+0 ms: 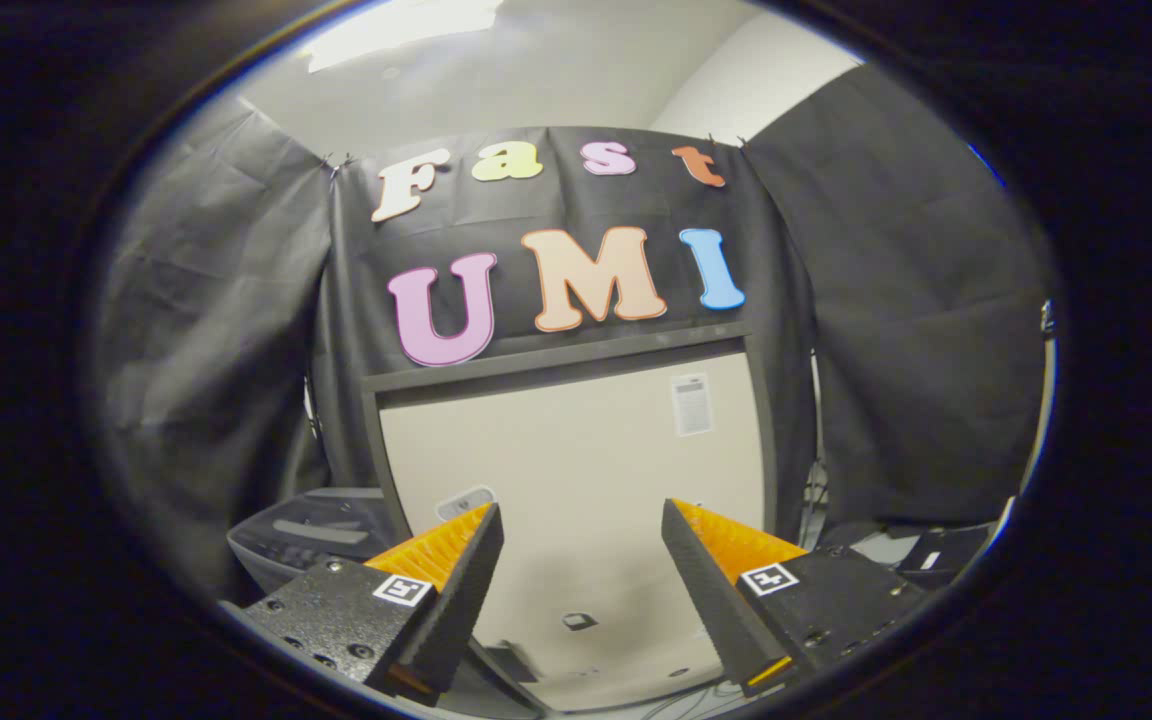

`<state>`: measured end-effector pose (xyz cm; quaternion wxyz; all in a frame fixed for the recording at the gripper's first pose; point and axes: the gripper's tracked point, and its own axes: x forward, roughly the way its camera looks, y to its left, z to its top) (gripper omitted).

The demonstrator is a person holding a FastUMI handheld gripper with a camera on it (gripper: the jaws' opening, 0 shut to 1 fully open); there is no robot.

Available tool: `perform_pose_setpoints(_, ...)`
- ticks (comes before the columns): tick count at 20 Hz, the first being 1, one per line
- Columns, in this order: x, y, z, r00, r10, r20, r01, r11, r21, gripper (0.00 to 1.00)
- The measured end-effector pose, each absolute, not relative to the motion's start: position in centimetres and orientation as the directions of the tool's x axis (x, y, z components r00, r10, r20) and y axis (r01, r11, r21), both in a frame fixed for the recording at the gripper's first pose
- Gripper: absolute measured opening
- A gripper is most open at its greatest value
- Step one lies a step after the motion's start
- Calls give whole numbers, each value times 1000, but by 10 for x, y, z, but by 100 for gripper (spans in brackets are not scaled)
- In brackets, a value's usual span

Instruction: Put the clothes into the washing machine and then close the washing machine lid.

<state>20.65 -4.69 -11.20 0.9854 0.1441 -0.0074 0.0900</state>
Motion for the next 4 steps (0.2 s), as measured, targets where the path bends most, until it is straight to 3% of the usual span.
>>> perform_pose_setpoints(4, 211, -63, -136, 992, 123, 3, -122, 983, 138, 96)
